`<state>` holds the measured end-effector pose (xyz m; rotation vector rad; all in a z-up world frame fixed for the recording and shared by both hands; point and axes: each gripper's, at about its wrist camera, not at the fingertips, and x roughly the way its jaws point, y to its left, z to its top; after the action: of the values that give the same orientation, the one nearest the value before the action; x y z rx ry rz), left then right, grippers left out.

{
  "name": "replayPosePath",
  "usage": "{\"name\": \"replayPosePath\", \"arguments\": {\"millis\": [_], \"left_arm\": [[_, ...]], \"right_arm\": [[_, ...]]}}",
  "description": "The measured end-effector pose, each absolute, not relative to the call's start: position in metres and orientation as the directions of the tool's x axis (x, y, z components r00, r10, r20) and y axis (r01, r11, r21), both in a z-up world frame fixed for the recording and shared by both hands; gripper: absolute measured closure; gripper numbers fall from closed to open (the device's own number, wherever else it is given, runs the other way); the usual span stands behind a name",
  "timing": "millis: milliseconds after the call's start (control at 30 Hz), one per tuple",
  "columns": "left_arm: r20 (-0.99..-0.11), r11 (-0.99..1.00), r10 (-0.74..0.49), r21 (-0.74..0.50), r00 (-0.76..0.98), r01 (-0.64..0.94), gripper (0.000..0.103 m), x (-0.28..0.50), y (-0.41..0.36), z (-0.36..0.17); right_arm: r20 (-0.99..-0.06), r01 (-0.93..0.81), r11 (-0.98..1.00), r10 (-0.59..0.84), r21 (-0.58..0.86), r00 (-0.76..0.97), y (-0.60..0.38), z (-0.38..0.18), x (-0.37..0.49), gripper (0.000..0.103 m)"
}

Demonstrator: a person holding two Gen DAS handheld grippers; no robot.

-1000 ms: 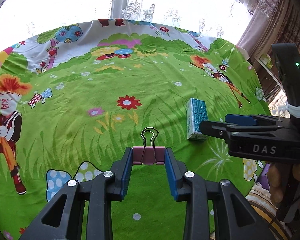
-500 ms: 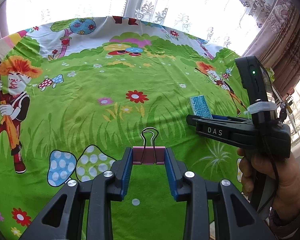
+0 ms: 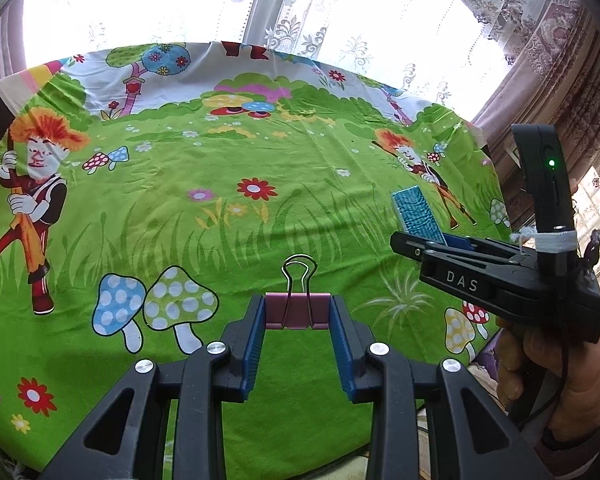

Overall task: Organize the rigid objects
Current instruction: 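Grasp the teal tissue pack with the right tool while the left tool holds the pink clip, then carry the pink clip and teal pack over the purple box with both tools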

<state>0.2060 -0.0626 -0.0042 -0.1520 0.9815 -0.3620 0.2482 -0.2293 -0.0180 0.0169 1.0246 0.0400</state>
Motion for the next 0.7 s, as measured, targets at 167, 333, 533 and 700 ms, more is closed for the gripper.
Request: {"name": "replayPosePath", "arguments": {"millis": [167, 333, 533, 700], "left_arm": [[-0.768, 0.923, -0.383, -0.305, 0.513, 0.233, 0.070, 0.190, -0.066, 0.006], [-0.753, 0.910, -0.415, -0.331, 0.511, 0.251, 0.070, 0.168, -0.077, 0.016], [-0.734, 0.888, -0.459, -0.356, 0.501, 0.291, 0.070, 0.142, -0.095, 0.026], [-0.723, 0.869, -0.491, -0.373, 0.486, 0.324, 0.070, 0.119, -0.111, 0.033]], "right_arm": [[-0.842, -0.026, 0.999, 0.043, 0.034, 0.538, -0.236, -0.003, 0.220, 0.060], [-0.828, -0.016, 0.999, 0.039, 0.036, 0.560, -0.248, 0.012, 0.189, 0.060], [-0.814, 0.007, 0.998, 0.042, 0.056, 0.579, -0.273, 0.028, 0.147, 0.060], [-0.805, 0.034, 0.998, 0.029, 0.061, 0.592, -0.296, 0.039, 0.113, 0.060]]}}
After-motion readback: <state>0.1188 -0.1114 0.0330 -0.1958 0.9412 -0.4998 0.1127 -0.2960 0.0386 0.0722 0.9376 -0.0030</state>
